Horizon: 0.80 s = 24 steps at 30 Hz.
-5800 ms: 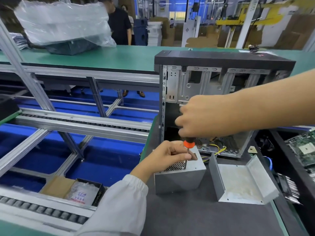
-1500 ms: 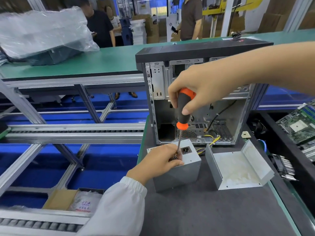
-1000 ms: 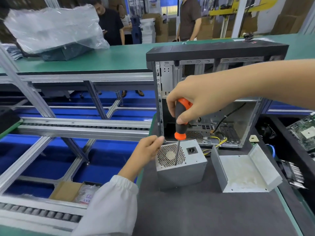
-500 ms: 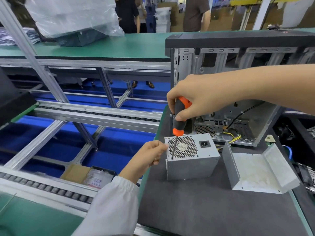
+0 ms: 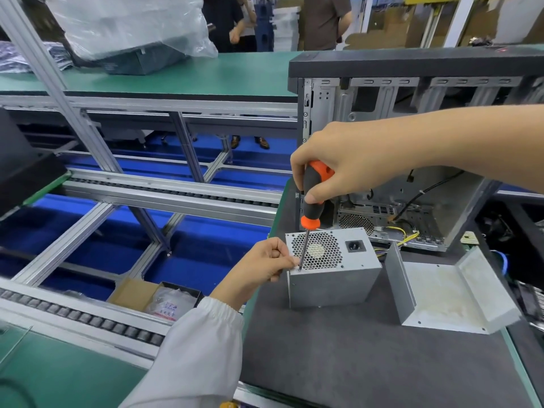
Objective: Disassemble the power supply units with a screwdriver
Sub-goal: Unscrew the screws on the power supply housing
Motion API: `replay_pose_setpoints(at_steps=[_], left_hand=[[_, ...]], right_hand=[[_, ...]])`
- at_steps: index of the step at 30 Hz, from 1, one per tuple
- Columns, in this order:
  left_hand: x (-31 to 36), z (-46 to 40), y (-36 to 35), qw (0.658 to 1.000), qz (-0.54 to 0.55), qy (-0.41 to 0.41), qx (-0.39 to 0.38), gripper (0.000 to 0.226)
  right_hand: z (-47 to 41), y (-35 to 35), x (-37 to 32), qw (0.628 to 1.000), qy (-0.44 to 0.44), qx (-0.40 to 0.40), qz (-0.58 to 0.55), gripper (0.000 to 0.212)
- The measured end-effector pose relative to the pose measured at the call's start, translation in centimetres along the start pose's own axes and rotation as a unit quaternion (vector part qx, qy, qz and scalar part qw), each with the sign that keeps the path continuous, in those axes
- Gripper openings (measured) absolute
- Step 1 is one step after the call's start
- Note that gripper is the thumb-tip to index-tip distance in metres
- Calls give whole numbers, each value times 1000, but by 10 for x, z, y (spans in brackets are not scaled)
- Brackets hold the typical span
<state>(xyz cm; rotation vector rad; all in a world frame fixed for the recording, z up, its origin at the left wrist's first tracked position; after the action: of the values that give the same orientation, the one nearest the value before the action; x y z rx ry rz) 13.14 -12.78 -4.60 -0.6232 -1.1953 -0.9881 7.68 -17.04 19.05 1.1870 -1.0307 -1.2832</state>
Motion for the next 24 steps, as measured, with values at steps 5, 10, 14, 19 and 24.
replay_pose_setpoints(at_steps=[5, 10, 14, 19, 24], left_hand=[[-4, -1, -1, 1000, 17, 7, -1, 24], [-4, 0, -1, 1000, 13, 10, -3, 22], [-4, 1, -2, 1000, 18, 12, -3, 24], [-4, 0, -1, 1000, 17, 9, -4, 23], [-5, -1, -2, 999, 33, 7, -6, 26]], right_hand=[[0, 1, 0, 1000, 1, 0, -5, 16], [-1, 0, -2, 1000, 3, -5, -2, 16], [-2, -1, -2, 1000, 3, -7, 5, 17], [-3, -1, -1, 1000, 4, -9, 6, 17], [-3, -1, 0, 1000, 3, -8, 8, 16]])
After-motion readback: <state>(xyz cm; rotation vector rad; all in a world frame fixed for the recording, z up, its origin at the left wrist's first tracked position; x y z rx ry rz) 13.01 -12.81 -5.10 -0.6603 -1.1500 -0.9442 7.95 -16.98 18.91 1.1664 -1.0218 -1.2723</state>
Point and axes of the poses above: each hand's wrist, its own z-axis away from the middle knuckle, its own y-axis out of the back of the hand, x = y × z, the point moved 10 cm from there along -z, towards the middle knuckle, and after that the axes turned 3 degrees about -z, right-handed, at the moved point
